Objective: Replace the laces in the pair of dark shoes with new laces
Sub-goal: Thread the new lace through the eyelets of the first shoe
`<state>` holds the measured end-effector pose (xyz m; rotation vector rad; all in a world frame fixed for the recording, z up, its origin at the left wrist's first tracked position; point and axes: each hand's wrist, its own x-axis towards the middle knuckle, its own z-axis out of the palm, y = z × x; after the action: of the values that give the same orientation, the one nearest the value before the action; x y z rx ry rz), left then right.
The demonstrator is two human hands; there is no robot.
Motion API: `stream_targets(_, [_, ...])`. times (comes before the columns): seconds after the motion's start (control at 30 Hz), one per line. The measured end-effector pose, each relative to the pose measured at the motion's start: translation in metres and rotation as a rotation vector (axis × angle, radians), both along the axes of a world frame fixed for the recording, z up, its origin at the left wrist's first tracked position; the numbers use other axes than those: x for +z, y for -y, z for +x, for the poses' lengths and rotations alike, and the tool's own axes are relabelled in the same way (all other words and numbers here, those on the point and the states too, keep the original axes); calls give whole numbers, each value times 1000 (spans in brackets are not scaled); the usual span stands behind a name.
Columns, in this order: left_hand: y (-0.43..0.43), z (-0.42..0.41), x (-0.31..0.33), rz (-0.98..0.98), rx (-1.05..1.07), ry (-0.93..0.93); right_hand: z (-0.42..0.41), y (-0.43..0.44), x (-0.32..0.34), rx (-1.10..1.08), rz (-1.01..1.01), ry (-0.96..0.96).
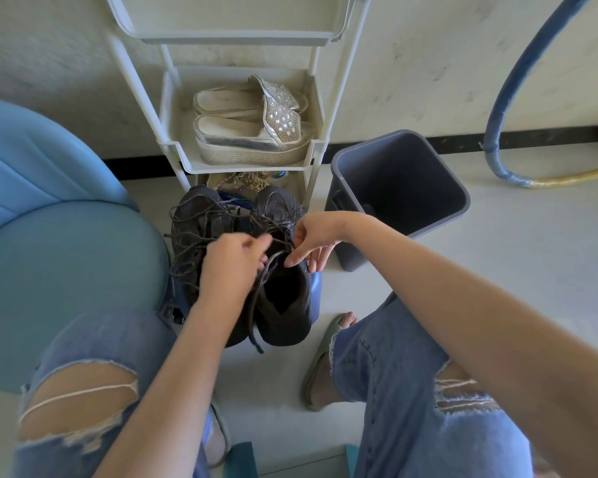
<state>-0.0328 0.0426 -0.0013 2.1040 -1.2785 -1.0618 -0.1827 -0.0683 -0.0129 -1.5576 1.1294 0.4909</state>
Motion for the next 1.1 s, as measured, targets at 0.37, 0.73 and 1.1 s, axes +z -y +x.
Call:
stream_targets(0.37, [78, 16, -33, 132, 285, -295, 3, 2, 1, 42, -4, 1])
stream_targets(0.73, [78, 7, -14, -133, -16, -364, -4, 19, 27, -520, 66, 501])
stream_targets(1.1, [64, 12, -9, -158, -332, 61, -11, 27, 37, -1245, 279, 922])
